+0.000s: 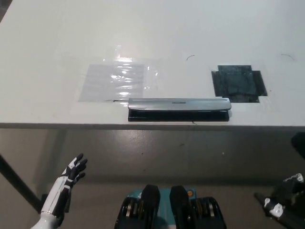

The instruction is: The paper pin puncher is placed at the center of the table and close to the robot and the robot uses its right fist to press on the paper pin puncher

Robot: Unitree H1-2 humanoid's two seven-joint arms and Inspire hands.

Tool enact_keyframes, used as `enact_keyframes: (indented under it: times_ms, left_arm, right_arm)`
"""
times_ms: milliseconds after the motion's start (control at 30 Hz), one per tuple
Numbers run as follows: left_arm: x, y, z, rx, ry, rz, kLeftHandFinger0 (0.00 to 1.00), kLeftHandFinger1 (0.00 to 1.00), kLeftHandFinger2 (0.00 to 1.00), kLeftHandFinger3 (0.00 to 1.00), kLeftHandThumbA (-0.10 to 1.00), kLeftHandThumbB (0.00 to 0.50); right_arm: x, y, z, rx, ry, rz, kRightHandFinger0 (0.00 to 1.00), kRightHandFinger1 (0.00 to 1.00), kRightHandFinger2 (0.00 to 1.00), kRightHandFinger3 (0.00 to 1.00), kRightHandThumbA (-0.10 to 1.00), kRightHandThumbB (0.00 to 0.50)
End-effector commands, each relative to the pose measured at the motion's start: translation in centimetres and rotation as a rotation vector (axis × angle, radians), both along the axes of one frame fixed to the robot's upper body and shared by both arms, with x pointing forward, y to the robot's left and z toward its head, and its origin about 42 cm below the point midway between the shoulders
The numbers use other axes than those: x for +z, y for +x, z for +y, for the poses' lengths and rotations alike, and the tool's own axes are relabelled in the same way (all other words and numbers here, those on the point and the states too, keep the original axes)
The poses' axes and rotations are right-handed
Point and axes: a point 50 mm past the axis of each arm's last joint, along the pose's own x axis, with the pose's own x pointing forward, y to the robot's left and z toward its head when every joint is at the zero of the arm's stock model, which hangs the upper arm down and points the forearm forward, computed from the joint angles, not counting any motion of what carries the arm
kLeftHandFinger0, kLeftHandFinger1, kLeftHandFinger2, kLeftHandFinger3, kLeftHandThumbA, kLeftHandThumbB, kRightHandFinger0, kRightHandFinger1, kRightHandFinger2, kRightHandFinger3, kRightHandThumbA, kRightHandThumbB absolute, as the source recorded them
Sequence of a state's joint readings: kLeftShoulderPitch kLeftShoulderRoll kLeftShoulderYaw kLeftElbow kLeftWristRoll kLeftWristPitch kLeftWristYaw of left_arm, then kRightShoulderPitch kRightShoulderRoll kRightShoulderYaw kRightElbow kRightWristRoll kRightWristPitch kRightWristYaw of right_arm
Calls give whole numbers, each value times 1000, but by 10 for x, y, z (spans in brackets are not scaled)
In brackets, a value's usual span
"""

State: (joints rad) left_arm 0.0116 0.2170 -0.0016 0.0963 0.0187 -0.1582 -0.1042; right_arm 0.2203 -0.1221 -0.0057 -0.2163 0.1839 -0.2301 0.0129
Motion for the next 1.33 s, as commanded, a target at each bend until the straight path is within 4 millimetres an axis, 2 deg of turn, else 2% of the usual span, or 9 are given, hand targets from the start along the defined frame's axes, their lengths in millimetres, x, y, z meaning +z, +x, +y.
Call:
enact_keyframes:
  times_ms: [0,67,100,200,533,733,967,1200,1300]
  left_arm:
    - [13,7,-2,-41,25,-66,1000,1000,1000,1000,1000,250]
    - [14,8,-2,-40,20,-69,1000,1000,1000,1000,1000,260]
    - [16,8,-2,-39,21,-70,1000,1000,1000,1000,1000,259]
    - [19,8,-1,-39,20,-75,1000,1000,1000,1000,1000,247]
    - [22,13,1,-41,22,-84,1000,1000,1000,1000,1000,256]
    - [19,13,3,-40,26,-84,1000,1000,1000,1000,1000,281]
    - [18,10,2,-38,20,-80,1000,1000,1000,1000,1000,241]
    - [12,4,0,-26,19,-75,1000,1000,1000,1000,1000,226]
    - [12,1,0,-23,20,-71,1000,1000,1000,1000,1000,222]
  right_arm:
    - [-11,11,5,113,-39,30,1000,1000,1000,1000,1000,238]
    - [-21,15,7,130,-32,52,1000,1000,1000,1000,1000,215]
    - [-30,19,10,113,-33,75,1000,1000,1000,1000,1000,263]
    - [-44,27,14,87,-43,97,1000,1000,1000,1000,1000,294]
    - [-48,34,15,83,-36,69,1000,1000,1000,1000,1000,256]
    - [-50,34,16,70,-58,67,1000,1000,1000,1000,1000,292]
    - [-52,34,16,71,-64,58,1000,1000,1000,1000,1000,270]
    - [-54,31,13,80,-70,53,1000,1000,1000,1000,1000,283]
    - [-54,30,14,82,-86,53,1000,1000,1000,1000,1000,263]
